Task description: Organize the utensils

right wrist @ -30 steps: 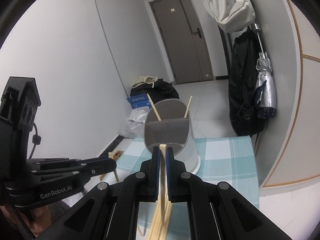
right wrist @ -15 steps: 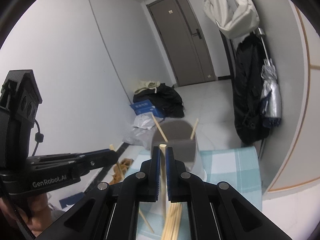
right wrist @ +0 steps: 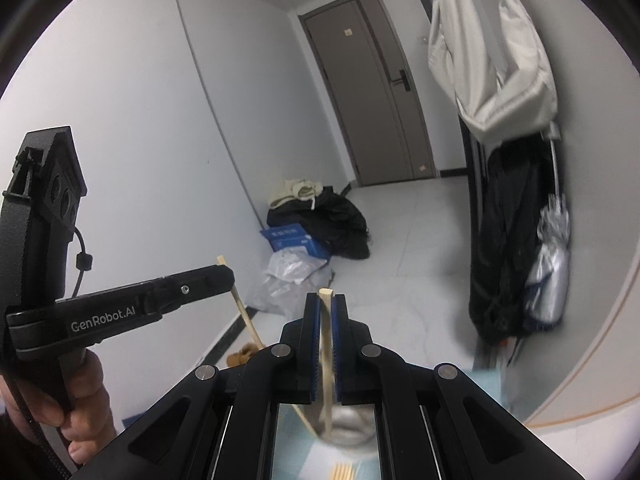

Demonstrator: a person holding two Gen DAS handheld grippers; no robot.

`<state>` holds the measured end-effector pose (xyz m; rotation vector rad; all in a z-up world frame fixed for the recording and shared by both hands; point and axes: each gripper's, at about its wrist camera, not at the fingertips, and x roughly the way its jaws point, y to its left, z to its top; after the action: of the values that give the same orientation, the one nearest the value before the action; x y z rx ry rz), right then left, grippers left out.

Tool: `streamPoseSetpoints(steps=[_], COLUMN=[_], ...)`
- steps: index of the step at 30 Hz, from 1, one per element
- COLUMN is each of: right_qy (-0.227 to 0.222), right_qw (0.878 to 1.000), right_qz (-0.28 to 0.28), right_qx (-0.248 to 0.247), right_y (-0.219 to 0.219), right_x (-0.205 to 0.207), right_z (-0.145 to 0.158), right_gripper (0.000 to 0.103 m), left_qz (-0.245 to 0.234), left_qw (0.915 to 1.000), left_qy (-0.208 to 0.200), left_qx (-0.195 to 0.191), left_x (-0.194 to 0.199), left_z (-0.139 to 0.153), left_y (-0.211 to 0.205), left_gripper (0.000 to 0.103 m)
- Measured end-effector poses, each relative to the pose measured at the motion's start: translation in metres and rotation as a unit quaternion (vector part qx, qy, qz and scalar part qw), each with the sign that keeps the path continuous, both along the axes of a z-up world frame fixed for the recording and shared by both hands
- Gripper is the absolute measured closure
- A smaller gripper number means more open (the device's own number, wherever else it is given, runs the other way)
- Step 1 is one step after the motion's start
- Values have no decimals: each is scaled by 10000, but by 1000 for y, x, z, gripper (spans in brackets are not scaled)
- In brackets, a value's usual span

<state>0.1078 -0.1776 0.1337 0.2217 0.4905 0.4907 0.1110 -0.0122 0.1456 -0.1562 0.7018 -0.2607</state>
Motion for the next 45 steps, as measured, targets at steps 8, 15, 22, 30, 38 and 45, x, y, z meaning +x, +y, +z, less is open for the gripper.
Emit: streamPoseSetpoints(steps=[8,15,22,30,38,45], right_qy=[10,216,293,175,511,678], right_qw=[9999,9995,9994,9991,9981,9970], right_qz=[-161,-174,-19,148,186,340], right_qx=[-10,-120,-194,-360,-288,-144], right_y=[0,2,7,14,12,7], right_x=[51,79,81,69,66,57], right_z=[2,-27,-52,-69,-97,-107], right_gripper=[98,98,98,98,98,95], left_qz=[92,-64,-270,-462,-520,-575], left_qw=[9996,9999,9996,9989,9984,9981], left_qy=[-253,-22,-25,-78,120,207], left_qx=[93,123,95,74,162,74], left_x=[35,57,53,49,43,30], left_z=[-8,-39,-57,-65,-86,-84], left_y=[2,6,7,1,-4,-5], left_gripper=[101,101,101,101,101,100])
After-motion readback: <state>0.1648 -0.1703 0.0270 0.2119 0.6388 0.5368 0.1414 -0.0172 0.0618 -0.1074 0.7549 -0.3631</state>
